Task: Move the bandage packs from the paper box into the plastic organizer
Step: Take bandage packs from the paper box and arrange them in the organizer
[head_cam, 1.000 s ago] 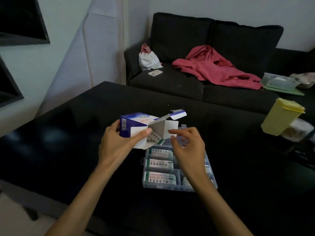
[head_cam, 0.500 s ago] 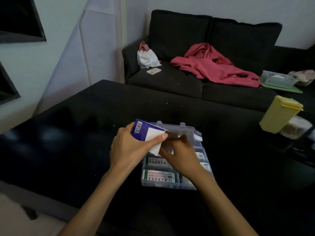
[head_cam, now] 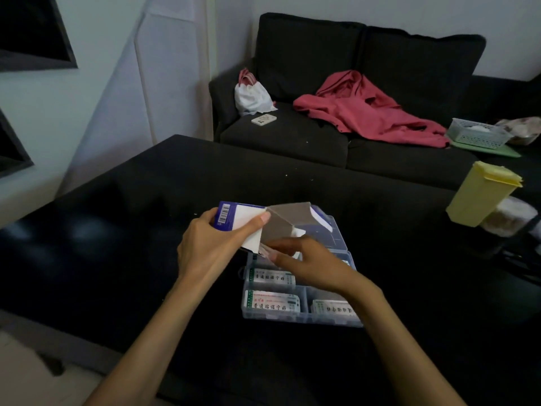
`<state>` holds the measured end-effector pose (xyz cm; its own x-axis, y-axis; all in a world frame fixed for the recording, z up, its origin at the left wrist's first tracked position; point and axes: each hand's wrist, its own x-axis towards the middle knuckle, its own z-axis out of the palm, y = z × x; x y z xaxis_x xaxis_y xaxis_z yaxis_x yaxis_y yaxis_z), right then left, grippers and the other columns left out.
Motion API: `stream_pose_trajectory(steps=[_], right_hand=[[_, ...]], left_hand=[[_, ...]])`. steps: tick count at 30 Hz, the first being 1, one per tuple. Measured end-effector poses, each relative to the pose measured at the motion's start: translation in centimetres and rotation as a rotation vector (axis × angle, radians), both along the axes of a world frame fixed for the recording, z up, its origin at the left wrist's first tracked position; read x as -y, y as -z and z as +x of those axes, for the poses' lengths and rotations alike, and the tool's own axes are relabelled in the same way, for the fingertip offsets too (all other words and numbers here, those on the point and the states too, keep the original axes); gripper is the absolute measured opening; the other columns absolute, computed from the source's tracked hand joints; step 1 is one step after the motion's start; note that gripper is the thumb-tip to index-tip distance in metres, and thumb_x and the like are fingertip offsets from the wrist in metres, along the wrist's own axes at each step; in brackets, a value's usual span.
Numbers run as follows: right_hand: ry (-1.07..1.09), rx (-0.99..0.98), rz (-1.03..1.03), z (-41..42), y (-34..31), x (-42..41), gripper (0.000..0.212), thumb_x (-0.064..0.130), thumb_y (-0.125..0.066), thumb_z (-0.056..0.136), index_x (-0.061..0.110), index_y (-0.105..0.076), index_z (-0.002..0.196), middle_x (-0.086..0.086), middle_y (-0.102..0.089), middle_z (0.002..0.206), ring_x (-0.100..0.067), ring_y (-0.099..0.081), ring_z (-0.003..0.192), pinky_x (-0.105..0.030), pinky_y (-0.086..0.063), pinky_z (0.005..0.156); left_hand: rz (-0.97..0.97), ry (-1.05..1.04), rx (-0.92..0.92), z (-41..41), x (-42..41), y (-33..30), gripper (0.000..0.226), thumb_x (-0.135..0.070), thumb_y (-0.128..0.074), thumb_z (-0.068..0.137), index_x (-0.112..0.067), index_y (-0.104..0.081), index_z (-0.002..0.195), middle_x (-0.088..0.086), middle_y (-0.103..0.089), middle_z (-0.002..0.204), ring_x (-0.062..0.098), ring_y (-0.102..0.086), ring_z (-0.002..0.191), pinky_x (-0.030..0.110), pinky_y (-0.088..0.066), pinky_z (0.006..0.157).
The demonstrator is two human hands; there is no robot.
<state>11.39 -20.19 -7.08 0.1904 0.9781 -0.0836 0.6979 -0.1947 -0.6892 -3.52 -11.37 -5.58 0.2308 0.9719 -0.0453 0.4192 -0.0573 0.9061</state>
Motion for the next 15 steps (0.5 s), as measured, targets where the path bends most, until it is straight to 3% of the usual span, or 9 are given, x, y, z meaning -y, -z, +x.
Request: stream_pose_trajectory(steps=[2, 5, 7, 9, 11, 15], right_hand=[[-0.021, -0.158, -0.006, 0.2, -0.8, 0.5, 0.033, 0.035, -0.058, 0.092, 0.028, -0.059, 0.123, 0.007, -0.06, 0.123, -0.009, -0.057, 0.107, -0.033, -0.051, 0.09], [-0.069, -0.162, 0.029, 0.2, -1.2, 0.9, 0.036, 0.037, -0.066, 0.085, 0.029, -0.063, 0.12, 0.011, -0.062, 0.12, -0.006, -0.054, 0.11, -0.033, -0.048, 0.093], [-0.031, -0.143, 0.076, -0.2, -1.1, 0.8, 0.032, 0.035, -0.068, 0.084, 0.029, -0.066, 0.116, 0.013, -0.065, 0.107, -0.006, -0.057, 0.099, -0.032, -0.05, 0.081], [-0.012, -0.167, 0.104, -0.3, -1.0, 0.7, 0.026, 0.028, -0.066, 0.087, 0.026, -0.069, 0.112, 0.015, -0.063, 0.091, -0.001, -0.057, 0.079, -0.022, -0.047, 0.063], [-0.051, -0.176, 0.096, -0.2, -1.3, 0.9, 0.025, 0.024, -0.065, 0.088, 0.024, -0.068, 0.113, 0.016, -0.063, 0.088, 0.005, -0.055, 0.068, -0.012, -0.043, 0.054], [-0.084, -0.191, 0.066, 0.2, -1.7, 1.2, 0.028, 0.031, -0.061, 0.089, 0.038, -0.06, 0.116, 0.02, -0.064, 0.098, 0.01, -0.058, 0.085, -0.006, -0.045, 0.071]], left_hand=[[-0.034, -0.023, 0.047, -0.4, -0.3, -0.1, 0.085, -0.074, -0.069, 0.057, -0.026, -0.055, 0.126, -0.007, -0.053, 0.102, 0.012, -0.049, 0.091, 0.029, -0.039, 0.08], [-0.05, -0.025, 0.098, -0.9, -0.6, -0.2, 0.084, -0.076, -0.067, 0.056, -0.028, -0.057, 0.124, -0.008, -0.059, 0.106, 0.014, -0.055, 0.096, 0.032, -0.044, 0.085], [-0.055, -0.018, 0.109, -1.0, -0.4, -0.3, 0.082, -0.074, -0.068, 0.057, -0.028, -0.057, 0.124, -0.009, -0.06, 0.102, 0.013, -0.055, 0.095, 0.03, -0.043, 0.081], [-0.049, -0.006, 0.111, -1.1, -0.2, -0.5, 0.079, -0.073, -0.069, 0.058, -0.029, -0.058, 0.122, -0.013, -0.056, 0.09, 0.011, -0.054, 0.089, 0.028, -0.041, 0.077], [-0.041, 0.007, 0.112, -1.2, -0.2, -0.5, 0.08, -0.073, -0.069, 0.056, -0.028, -0.058, 0.12, -0.013, -0.058, 0.094, 0.01, -0.055, 0.09, 0.029, -0.043, 0.08], [-0.04, 0.044, 0.102, -1.3, -0.2, -0.4, 0.103, -0.08, -0.065, 0.042, -0.027, -0.054, 0.13, -0.003, -0.062, 0.118, 0.015, -0.058, 0.104, 0.033, -0.047, 0.088]])
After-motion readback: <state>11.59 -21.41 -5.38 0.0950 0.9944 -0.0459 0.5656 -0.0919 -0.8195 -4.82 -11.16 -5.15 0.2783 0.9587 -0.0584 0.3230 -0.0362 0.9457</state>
